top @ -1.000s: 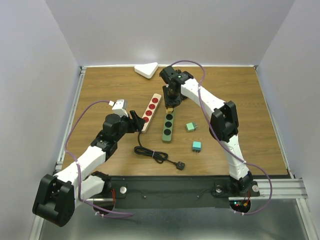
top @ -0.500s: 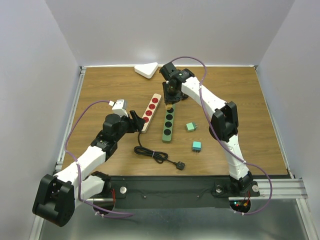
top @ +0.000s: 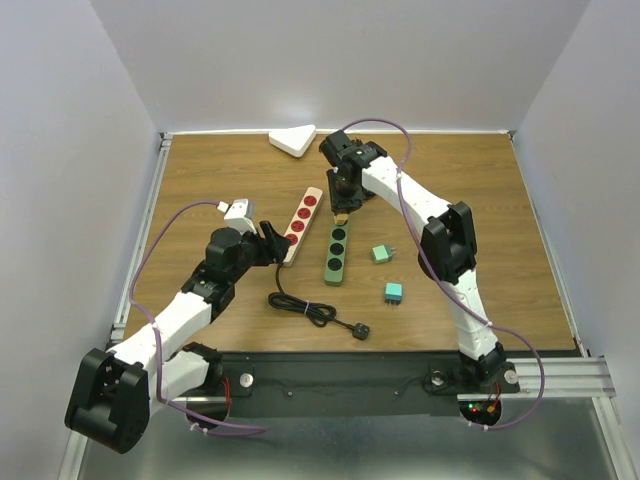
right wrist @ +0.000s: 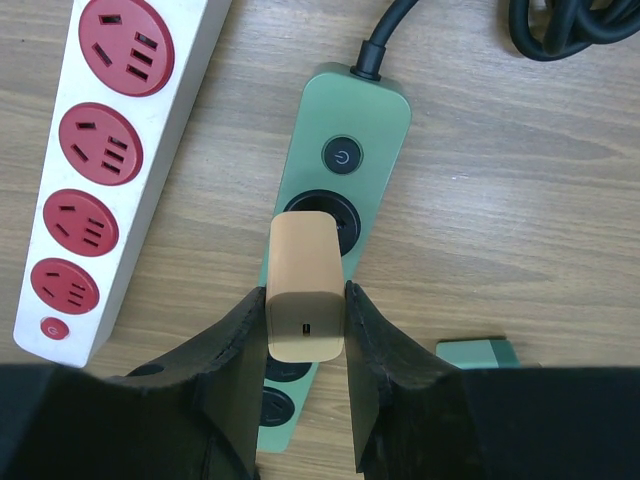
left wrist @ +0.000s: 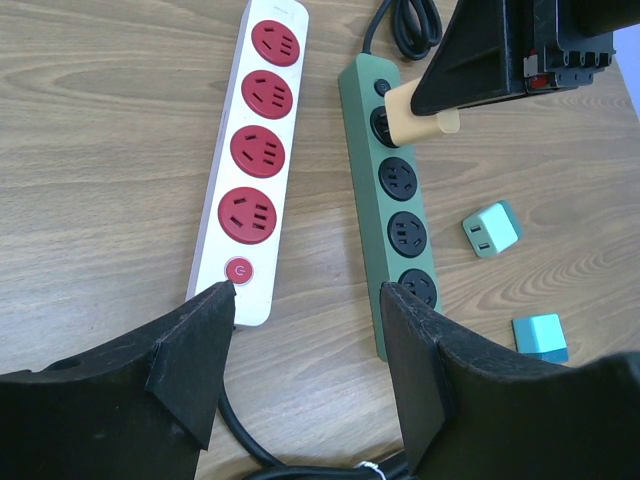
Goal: Insert the plug
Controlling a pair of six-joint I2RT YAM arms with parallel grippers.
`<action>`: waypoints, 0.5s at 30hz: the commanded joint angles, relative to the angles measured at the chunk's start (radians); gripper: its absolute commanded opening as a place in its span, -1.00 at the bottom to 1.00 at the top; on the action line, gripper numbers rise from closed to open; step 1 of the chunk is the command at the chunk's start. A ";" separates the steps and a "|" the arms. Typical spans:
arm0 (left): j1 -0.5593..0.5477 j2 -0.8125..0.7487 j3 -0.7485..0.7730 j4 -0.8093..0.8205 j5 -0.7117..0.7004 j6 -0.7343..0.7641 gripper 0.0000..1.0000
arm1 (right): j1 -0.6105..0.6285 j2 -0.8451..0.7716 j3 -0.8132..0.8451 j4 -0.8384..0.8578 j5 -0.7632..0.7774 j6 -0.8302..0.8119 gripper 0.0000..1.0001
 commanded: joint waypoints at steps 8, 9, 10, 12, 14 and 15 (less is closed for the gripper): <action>0.002 -0.017 0.032 0.037 0.007 0.016 0.41 | -0.005 -0.005 -0.015 -0.005 0.042 0.014 -0.99; 0.002 -0.017 0.032 0.037 0.009 0.014 0.41 | -0.005 -0.002 -0.014 -0.005 0.042 0.016 -0.99; 0.002 -0.019 0.031 0.034 0.007 0.014 0.41 | -0.006 0.003 -0.012 -0.005 0.042 0.018 -0.99; 0.002 -0.019 0.032 0.033 0.007 0.016 0.41 | -0.009 0.017 -0.002 -0.005 0.045 0.022 -0.99; 0.002 -0.020 0.032 0.033 0.006 0.014 0.41 | -0.011 0.026 0.009 -0.005 0.049 0.025 -0.99; 0.002 -0.020 0.032 0.031 0.006 0.014 0.41 | -0.011 0.029 0.017 -0.006 0.053 0.027 -0.99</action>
